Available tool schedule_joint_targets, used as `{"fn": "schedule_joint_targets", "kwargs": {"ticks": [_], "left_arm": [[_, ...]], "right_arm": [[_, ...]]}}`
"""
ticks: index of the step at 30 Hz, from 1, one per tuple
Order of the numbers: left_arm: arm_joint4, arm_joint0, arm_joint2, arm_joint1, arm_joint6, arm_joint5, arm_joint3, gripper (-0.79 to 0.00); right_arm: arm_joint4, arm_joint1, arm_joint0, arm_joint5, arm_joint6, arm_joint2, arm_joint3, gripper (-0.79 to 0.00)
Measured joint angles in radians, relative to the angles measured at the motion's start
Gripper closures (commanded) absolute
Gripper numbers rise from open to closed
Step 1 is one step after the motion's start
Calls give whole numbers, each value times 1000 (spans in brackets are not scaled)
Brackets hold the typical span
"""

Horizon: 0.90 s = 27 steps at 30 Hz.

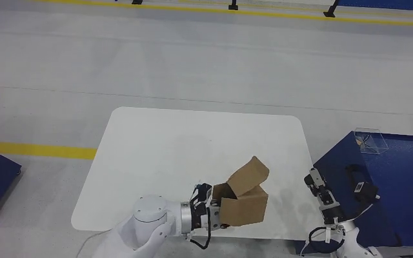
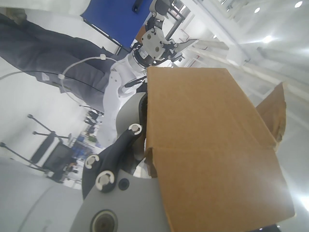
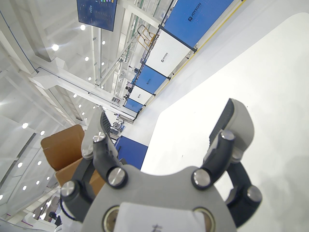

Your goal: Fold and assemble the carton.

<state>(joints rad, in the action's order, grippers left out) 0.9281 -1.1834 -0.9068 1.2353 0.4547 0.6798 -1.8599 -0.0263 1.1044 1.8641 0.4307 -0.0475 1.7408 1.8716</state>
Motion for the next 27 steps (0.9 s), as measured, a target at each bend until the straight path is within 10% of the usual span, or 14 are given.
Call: {"fn": "schedule_joint_targets", "kwargs": {"ticks": [14, 27], "left_arm": [[828, 114, 170, 164, -1118, -263, 133, 0], [894, 120, 240, 236, -1394, -708, 283, 0]], "right_arm": [[0, 0, 0, 0, 0, 0, 0, -785], [0, 0, 0, 0, 0, 0, 0, -785]]}}
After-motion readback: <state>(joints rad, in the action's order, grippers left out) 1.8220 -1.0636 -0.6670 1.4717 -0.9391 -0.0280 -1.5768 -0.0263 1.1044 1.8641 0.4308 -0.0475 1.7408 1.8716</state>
